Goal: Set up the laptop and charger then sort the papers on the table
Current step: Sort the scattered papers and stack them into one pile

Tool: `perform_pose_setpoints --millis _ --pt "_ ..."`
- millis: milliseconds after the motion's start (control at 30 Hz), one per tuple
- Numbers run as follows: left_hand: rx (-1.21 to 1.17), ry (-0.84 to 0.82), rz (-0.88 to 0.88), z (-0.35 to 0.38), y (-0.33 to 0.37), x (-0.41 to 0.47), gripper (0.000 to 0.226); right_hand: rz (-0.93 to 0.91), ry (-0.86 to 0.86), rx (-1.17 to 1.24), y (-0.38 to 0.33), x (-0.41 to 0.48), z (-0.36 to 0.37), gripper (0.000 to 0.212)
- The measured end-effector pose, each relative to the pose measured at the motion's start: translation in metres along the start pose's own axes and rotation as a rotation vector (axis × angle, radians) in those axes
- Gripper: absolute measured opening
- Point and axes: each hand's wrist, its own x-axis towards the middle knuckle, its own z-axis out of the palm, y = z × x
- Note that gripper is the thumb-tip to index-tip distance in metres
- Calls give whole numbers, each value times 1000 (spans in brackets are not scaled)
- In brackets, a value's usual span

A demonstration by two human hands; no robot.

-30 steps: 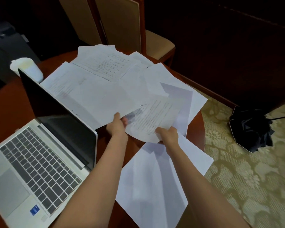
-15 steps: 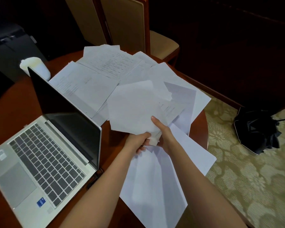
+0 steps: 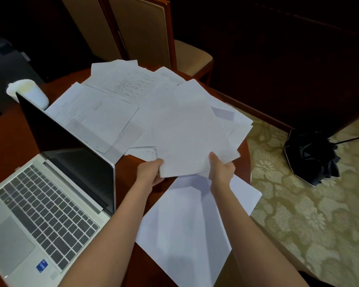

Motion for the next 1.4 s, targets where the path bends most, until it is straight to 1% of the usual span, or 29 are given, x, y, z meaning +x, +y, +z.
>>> perform_pose_setpoints --millis 33,133,267,333,367,433,500,533,567,600,633,667,733,800,833,900,967,1033,1100,1200,1367,1400 --pt "76 -67 -4 5 -2 -6 5 2 -9 1 5 -3 -1 48" --pt "277 -202 -33 16 -11 -17 18 50 -21 -1 17 -10 -3 47" --pt "488 -338 -128 16 -14 -22 14 111 -16 13 21 -12 -10 38" --pt "531 -415 -156 14 -14 -22 17 97 -22 -24 20 -12 -15 35" --pt "508 -434 -147 14 -14 -21 20 81 -11 -49 18 -11 -19 33" --pt "332 -422 -77 14 -17 -16 20 75 4 -94 12 -8 -30 25" --pt "22 -389 -27 14 -16 -12 12 115 -10 -162 5 0 -49 7" --pt "-123 -362 -22 12 -15 -7 11 156 -38 -217 1 3 -60 8" --pt "-223 -340 -12 9 -13 -2 14 208 -83 -278 -1 7 -72 18" --pt "-261 -310 2 5 -12 3 23 251 -139 -329 -1 11 -85 36" --pt "-248 -272 16 2 -11 7 35 293 -179 -371 0 14 -97 53" --pt "-178 -229 29 -1 -9 9 45 321 -197 -405 2 17 -109 60" --pt "63 -166 76 -3 -5 8 55 330 -139 -506 0 11 -124 58" --pt "285 -125 182 -1 -3 5 50 275 -64 -599 -3 3 -132 53" --pt "345 -95 249 2 -2 2 47 231 -23 -602 -2 1 -133 48" --pt "424 -57 374 5 -4 -9 42 110 37 -518 -2 -7 -133 30" --pt "420 -65 489 4 -9 -20 36 14 82 -346 -4 -19 -133 14" --pt "344 -106 565 -1 -10 -31 33 -53 80 -151 -9 -25 -137 19" --pt "289 -152 604 -6 -9 -41 36 -110 8 -15 -17 -31 -140 24" --pt "214 -152 620 -9 -6 -51 42 -167 -85 28 -23 -40 -140 34" --pt "166 -134 548 -5 -6 -62 58 -193 -45 93 -24 -49 -134 15" --pt "164 -152 547 -4 -7 -62 54 -186 -25 70 -24 -49 -132 12"
